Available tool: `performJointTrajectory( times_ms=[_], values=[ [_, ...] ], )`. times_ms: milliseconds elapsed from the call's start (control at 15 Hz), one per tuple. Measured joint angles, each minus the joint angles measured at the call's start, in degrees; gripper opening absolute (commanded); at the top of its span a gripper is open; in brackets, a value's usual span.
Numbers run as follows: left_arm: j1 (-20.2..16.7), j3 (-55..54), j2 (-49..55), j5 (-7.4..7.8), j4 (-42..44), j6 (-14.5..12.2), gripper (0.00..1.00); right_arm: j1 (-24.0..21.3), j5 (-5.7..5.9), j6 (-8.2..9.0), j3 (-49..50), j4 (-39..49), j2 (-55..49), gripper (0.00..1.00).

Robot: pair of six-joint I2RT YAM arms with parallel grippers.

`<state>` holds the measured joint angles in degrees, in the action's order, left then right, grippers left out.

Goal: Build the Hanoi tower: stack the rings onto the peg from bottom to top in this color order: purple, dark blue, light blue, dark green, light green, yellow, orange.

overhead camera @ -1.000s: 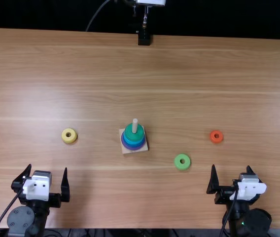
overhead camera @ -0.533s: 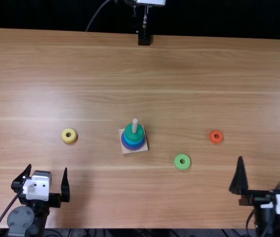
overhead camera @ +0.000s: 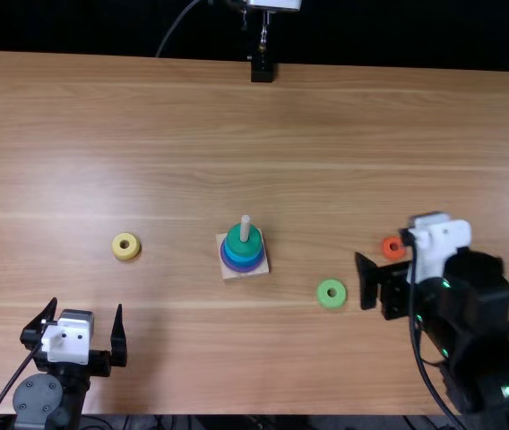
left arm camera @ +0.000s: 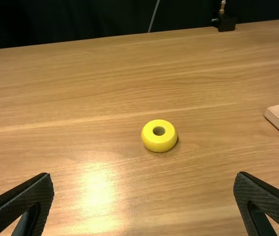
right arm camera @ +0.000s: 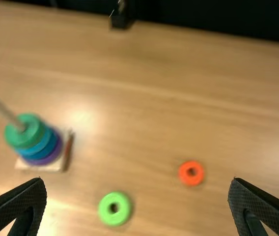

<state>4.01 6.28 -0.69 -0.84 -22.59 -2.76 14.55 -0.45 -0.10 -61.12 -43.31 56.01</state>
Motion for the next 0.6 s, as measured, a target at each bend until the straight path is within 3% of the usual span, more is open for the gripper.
performJointTrajectory(
  times_ms=[133, 267, 400, 600],
  values=[
    [0.0, 0.0, 0.0, 0.0, 0.0, 0.0, 1.0, 3.2, 0.04, 6.6, -0.4, -2.2, 6.1, 1.0],
    [0.0, 0.0, 0.0, 0.0, 0.0, 0.0, 1.0, 6.3, 0.02, 10.58, -0.4, -2.1, 11.5, 1.0],
    [0.0, 0.0, 0.0, -0.02, 0.0, 0.0, 1.0, 7.6, 0.0, 12.35, 0.4, -1.9, 18.8, 1.0],
    [0.0, 0.0, 0.0, 0.0, 0.0, 0.0, 1.0, 7.6, 0.07, 13.33, 2.8, -2.0, 26.1, 1.0]
  ],
)
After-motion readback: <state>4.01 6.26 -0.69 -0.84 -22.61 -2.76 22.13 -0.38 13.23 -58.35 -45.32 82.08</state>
